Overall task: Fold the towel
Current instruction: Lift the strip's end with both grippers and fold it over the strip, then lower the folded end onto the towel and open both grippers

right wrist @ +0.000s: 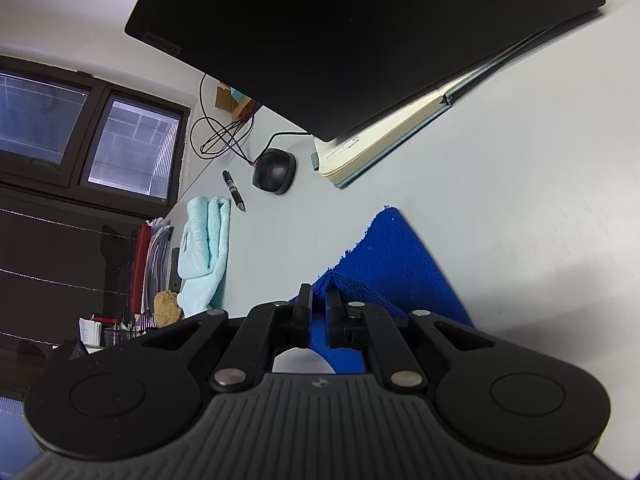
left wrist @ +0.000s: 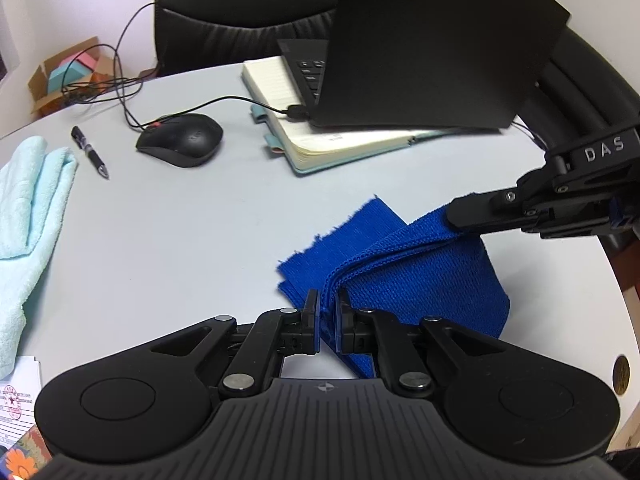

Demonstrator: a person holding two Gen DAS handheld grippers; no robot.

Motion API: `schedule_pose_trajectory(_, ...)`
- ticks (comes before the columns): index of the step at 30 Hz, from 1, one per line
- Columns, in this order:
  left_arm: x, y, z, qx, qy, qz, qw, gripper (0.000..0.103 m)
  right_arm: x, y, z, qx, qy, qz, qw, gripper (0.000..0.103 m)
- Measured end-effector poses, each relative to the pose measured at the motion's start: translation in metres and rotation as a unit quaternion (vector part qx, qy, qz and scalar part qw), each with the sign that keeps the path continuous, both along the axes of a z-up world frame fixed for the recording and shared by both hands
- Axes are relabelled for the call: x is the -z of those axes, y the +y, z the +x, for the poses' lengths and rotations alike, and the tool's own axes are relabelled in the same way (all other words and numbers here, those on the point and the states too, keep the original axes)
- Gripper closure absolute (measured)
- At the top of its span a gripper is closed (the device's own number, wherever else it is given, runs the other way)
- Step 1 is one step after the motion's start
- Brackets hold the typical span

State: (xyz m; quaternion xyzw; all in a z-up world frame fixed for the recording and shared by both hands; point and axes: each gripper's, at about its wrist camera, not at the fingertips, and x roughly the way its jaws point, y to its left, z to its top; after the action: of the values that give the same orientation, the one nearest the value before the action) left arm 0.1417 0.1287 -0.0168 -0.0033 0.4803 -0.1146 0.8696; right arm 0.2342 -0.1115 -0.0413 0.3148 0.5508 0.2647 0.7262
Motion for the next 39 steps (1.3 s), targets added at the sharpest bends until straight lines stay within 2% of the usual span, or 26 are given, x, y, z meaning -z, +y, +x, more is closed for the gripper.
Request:
schedule_pose_trajectory(17, 0.033, 0.000, 0.030, -0.017, 0.043, 0.011, 0.9989, 0.093, 0.033, 0.019, 0.030, -0.003, 0.012, -0.029, 0.999, 0.097)
schedule_pose_trajectory(26, 0.041, 0.006, 0.036, -0.032, 0.053, 0.008, 0.9980, 0.093, 0.040, 0.023, 0.036, -0.003, 0.006, -0.039, 0.999, 0.092)
schedule_pose_trajectory(27, 0.040, 0.006, 0.035, -0.034, 0.051, 0.008, 0.9981, 0.093, 0.039, 0.023, 0.036, -0.003, 0.002, -0.039, 0.999, 0.090)
schedule_pose_trajectory(29, 0.039, 0.006, 0.034, -0.033, 0.047, 0.008, 0.9983, 0.093, 0.036, 0.024, 0.036, -0.005, -0.007, -0.038, 0.999, 0.076)
schedule_pose_trajectory(30, 0.038, 0.005, 0.033, -0.030, 0.045, 0.007, 0.9985, 0.093, 0.034, 0.025, 0.035, -0.006, -0.015, -0.037, 0.999, 0.065)
schedule_pose_trajectory(39, 0.031, -0.008, 0.027, 0.002, 0.029, 0.006, 0.9996, 0.091, 0.014, 0.026, 0.029, -0.019, -0.059, -0.048, 0.997, 0.064)
